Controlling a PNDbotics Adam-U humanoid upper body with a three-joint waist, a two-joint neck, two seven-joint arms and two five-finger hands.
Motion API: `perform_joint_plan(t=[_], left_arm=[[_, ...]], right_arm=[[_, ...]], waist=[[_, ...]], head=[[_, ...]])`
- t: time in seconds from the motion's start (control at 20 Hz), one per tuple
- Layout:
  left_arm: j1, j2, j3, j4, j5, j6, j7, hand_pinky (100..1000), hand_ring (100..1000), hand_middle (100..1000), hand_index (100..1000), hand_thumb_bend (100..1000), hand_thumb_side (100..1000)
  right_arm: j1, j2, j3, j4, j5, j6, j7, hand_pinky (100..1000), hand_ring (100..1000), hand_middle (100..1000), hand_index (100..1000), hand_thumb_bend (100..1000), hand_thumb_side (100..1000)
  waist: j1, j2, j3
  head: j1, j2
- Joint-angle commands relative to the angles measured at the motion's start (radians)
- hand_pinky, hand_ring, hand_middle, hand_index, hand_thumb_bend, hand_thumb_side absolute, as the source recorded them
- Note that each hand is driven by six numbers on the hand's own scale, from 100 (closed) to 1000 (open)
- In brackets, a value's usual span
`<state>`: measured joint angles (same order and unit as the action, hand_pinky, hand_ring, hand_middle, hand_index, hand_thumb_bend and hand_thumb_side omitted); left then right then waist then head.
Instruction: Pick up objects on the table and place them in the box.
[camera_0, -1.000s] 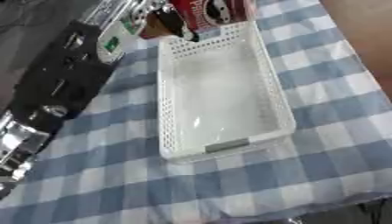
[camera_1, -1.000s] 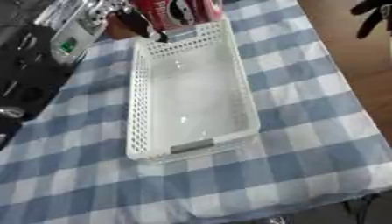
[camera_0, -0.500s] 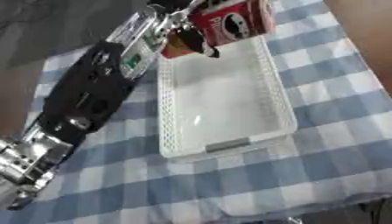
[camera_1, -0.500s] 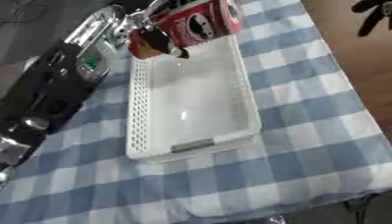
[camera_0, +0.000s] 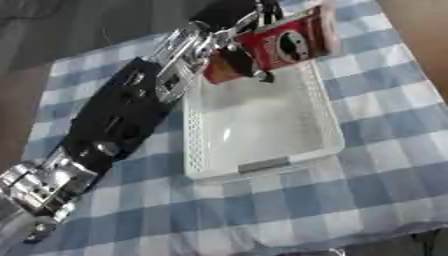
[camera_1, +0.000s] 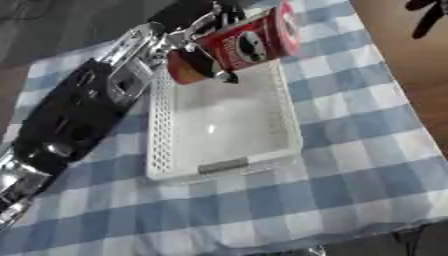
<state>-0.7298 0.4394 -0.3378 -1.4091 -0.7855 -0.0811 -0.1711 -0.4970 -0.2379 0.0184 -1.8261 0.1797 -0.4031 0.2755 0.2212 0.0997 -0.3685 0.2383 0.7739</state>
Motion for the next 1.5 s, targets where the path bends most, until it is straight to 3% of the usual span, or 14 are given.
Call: perform_joint_plan(t=[0.05,0.1,0.15,0.2,0.35,0.7,1.15,1.25,1.3,1.4,1.5], left_arm=[[-0.009,0.025,0.011,-0.003,0.022,-0.027,-0.037,844,913,966,1000,116,970],[-0.007,0.028,0.013,0.000,0.035,-0.032,-0.043,893,948,998,1000,138,1000],[-0.006,0.030,0.015,0.004,0.050,-0.037,-0.049,881,939,988,1000,134,1000],[-0.005,0.033,0.017,0.009,0.067,-0.041,-0.053,940,982,1000,1000,134,1000],[-0.004,0.046,0.025,0.018,0.116,-0.052,-0.060,944,984,1000,1000,131,1000],[0.020,0.085,0.046,0.015,0.186,-0.032,-0.080,838,850,919,1000,100,1000],[0.065,0.130,0.083,-0.054,0.207,-0.017,-0.009,817,846,920,1000,100,1000],[0.076,0.137,0.095,-0.088,0.216,-0.013,0.021,776,826,907,1000,100,1000],[0.084,0.142,0.103,-0.114,0.225,-0.008,0.048,724,792,879,984,100,950],[0.111,0.152,0.115,-0.183,0.259,0.005,0.126,510,644,756,863,100,754],[0.155,0.162,0.131,-0.278,0.320,-0.001,0.237,301,485,585,723,100,635]], right_arm=[[-0.019,-0.003,0.000,-0.009,-0.001,-0.003,0.002,367,583,682,844,100,763],[-0.019,-0.003,0.001,-0.008,0.000,-0.004,0.002,368,583,683,844,100,773],[-0.020,-0.002,0.001,-0.008,0.000,-0.004,0.003,367,583,683,844,100,773],[-0.021,-0.002,0.002,-0.007,0.000,-0.005,0.003,368,584,683,844,100,772],[-0.025,0.000,0.002,-0.005,0.000,-0.007,0.004,368,584,683,843,100,772],[-0.029,0.004,-0.003,-0.002,0.003,-0.012,-0.001,369,584,684,842,100,770],[-0.029,0.012,-0.010,0.001,0.008,-0.015,-0.008,370,585,685,839,100,768],[-0.029,0.013,-0.011,0.002,0.009,-0.015,-0.009,370,585,685,839,100,768],[-0.028,0.014,-0.012,0.002,0.009,-0.015,-0.009,370,585,685,839,100,768],[-0.028,0.014,-0.012,0.002,0.010,-0.015,-0.009,370,583,680,835,100,768],[-0.027,0.012,-0.012,0.004,0.012,-0.015,-0.006,369,582,677,831,100,768]], waist=[[-0.018,-0.010,0.006],[-0.018,-0.010,0.008],[-0.019,-0.009,0.010],[-0.020,-0.008,0.013],[-0.025,-0.005,0.020],[-0.040,0.002,0.039],[-0.062,0.005,0.069],[-0.065,0.005,0.073],[-0.067,0.005,0.075],[-0.069,0.005,0.079],[-0.070,0.007,0.085]], head=[[0.007,-0.004],[0.006,-0.004],[0.005,-0.004],[0.003,-0.004],[-0.001,-0.004],[-0.011,-0.004],[-0.015,-0.004],[-0.016,-0.004],[-0.017,-0.004],[-0.020,-0.004],[-0.027,-0.004]])
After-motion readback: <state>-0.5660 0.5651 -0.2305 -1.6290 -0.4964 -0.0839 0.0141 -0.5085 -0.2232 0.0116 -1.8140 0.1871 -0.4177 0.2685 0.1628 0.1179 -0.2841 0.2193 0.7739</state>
